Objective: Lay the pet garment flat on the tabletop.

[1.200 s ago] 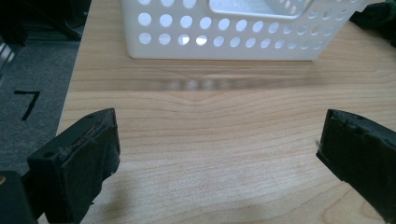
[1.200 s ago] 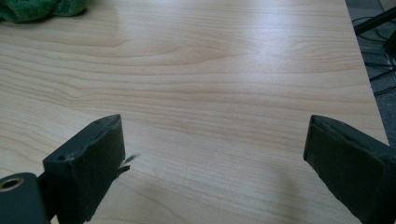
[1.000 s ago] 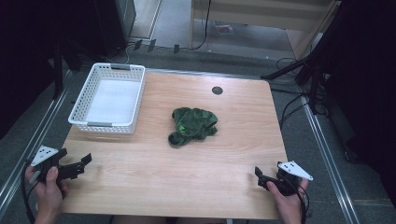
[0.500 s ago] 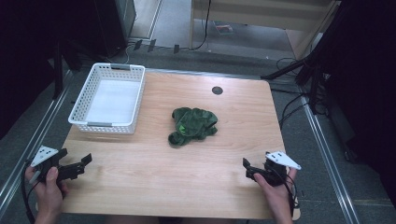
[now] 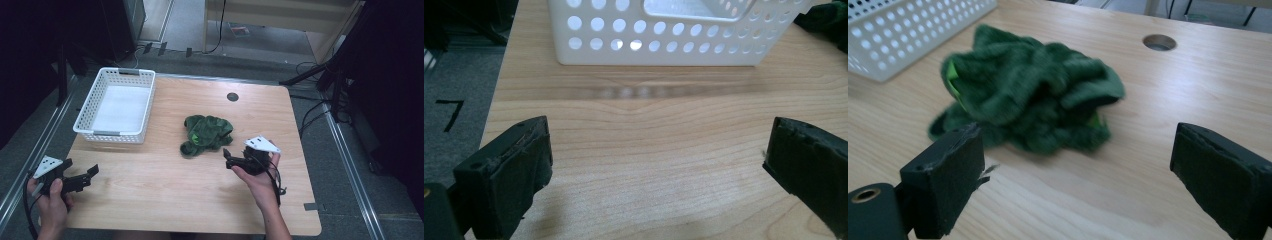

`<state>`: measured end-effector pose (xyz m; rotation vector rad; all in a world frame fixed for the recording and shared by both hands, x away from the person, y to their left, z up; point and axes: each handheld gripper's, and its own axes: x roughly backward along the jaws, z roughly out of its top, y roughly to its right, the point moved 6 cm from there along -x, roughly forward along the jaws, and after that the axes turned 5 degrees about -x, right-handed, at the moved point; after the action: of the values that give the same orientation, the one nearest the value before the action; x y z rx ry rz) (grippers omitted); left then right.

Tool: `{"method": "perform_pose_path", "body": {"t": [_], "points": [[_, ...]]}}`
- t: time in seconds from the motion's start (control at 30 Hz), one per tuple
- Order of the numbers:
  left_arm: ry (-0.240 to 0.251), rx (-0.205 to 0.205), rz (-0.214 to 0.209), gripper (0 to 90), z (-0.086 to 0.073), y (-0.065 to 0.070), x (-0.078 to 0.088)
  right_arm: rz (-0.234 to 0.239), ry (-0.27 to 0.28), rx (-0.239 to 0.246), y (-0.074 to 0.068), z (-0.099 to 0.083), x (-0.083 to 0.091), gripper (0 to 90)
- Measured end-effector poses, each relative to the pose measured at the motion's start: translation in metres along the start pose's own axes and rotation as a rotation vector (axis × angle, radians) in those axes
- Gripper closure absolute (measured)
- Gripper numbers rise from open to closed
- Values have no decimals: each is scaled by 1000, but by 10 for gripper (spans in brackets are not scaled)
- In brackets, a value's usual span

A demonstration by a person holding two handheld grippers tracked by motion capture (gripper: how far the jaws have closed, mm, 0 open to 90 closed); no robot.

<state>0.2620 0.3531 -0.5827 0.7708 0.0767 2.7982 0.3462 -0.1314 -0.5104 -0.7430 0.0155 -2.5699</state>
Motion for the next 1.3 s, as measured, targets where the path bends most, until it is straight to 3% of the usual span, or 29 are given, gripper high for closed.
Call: {"method": "perform_pose_path", "body": {"t": [0.13,0.23,0.3,0.67,0.8,0.97,1.1,1.13,1.17,1.3], "points": [[-2,13,-3,0,0,-1,0,34,-14,10,-23,14,-24,69],[-3,10,-6,0,0,-1,0,40,-24,17,-30,16,-34,69],[-1,12,-4,0,0,-1,0,39,-43,42,-38,18,-50,69],[0,-10,13,0,1,1,1,70,-121,82,-50,5,-93,43],[2,-26,32,0,6,3,6,27,-200,121,-53,-8,-115,48],[47,-38,5,0,21,22,12,-50,-224,169,-57,-23,-125,236],[56,-43,-48,0,29,44,10,-21,-187,102,-57,-24,-126,493],[52,-50,-68,0,33,56,6,-28,-178,85,-54,-23,-126,628],[52,-50,-68,0,33,56,6,-28,-178,85,-54,-23,-126,628],[59,-87,-120,0,49,86,-2,-29,-160,115,-55,-19,-120,788]]}}
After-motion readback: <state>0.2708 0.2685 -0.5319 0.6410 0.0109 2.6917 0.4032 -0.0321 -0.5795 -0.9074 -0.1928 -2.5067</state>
